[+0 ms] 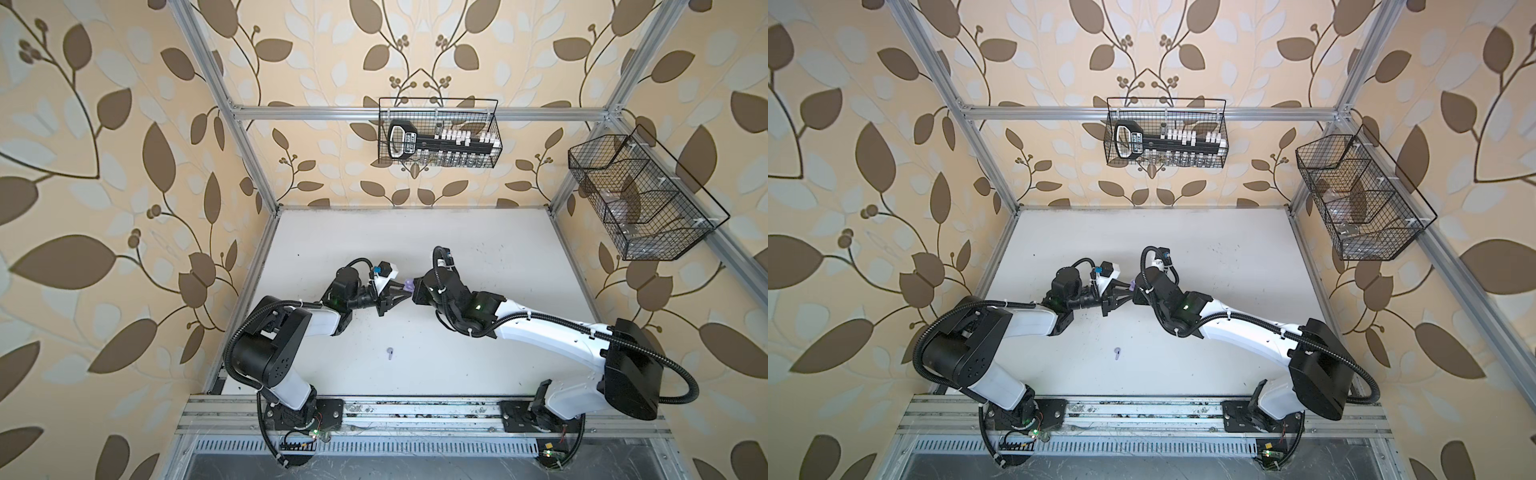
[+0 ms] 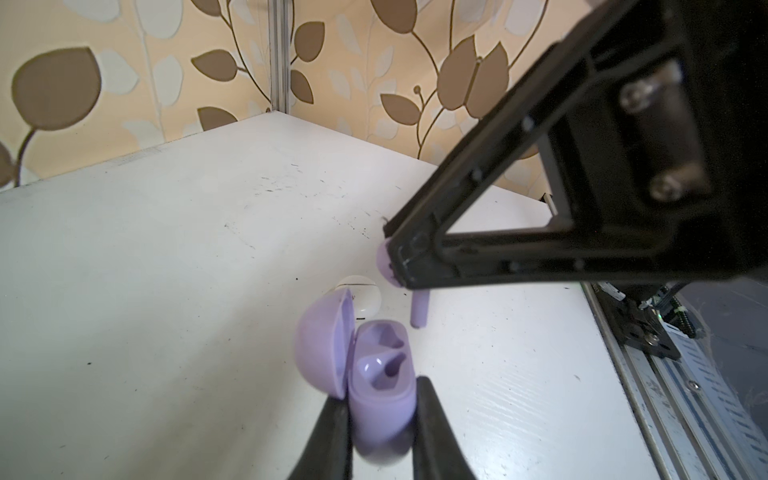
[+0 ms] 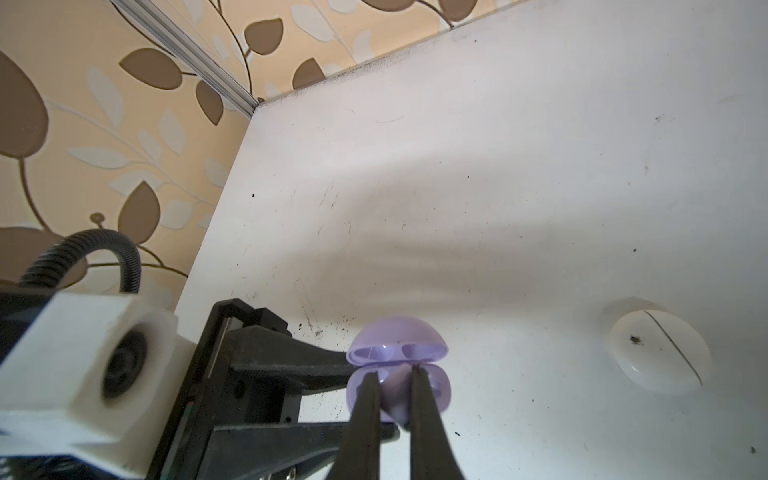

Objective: Insert the wireless bluetooth earbuds into the charging case
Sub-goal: 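Lift the earbud and carry it with the right gripper to the lilac case, then lower the earbud into the case slot held by the left gripper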

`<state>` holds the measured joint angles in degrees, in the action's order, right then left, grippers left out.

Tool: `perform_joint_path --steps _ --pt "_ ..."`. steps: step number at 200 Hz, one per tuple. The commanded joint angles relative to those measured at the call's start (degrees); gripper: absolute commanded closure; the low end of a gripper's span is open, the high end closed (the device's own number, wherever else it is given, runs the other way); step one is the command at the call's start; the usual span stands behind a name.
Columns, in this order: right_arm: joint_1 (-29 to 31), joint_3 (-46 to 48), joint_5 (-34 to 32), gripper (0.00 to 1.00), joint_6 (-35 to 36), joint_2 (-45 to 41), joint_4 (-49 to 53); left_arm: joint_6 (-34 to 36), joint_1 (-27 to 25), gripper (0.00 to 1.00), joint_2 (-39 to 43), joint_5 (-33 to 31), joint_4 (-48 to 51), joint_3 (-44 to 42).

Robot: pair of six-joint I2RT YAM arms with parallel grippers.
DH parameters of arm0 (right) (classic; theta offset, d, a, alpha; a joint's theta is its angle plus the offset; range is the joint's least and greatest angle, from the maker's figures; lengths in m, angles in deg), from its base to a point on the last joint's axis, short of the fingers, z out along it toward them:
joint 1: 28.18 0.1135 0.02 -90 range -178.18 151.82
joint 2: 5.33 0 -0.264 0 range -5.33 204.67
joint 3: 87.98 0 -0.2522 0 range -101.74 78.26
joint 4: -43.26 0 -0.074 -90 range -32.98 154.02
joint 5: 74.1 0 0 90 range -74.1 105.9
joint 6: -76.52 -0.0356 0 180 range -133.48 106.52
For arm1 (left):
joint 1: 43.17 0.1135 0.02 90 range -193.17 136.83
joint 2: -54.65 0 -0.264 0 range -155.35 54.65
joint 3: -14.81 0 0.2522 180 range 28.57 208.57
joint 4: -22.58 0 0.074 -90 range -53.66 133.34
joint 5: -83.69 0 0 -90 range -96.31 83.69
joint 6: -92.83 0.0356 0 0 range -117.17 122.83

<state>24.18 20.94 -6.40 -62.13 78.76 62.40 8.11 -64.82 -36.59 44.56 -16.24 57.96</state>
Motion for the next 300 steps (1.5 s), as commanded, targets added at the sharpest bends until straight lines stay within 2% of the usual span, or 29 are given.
perform_joint_path --steps 1,90,235,300 --pt "-0.4 0.9 1.3 0.96 -1.3 1.1 -2.0 -0.8 0.5 1.0 0.3 1.7 -3.4 0.7" --pt "-1.8 1.1 2.4 0.96 -1.5 2.4 -3.0 -0.8 0.5 1.0 -0.1 1.8 -3.5 0.7" --pt "0.4 1.9 3.5 0.96 -2.8 3.7 -1.7 1.8 0.6 1.0 1.7 0.4 -1.9 0.6" --pt "0.3 1.9 3.4 0.88 -3.0 3.9 -1.4 2.1 0.7 1.0 1.9 0.4 -1.8 0.4"
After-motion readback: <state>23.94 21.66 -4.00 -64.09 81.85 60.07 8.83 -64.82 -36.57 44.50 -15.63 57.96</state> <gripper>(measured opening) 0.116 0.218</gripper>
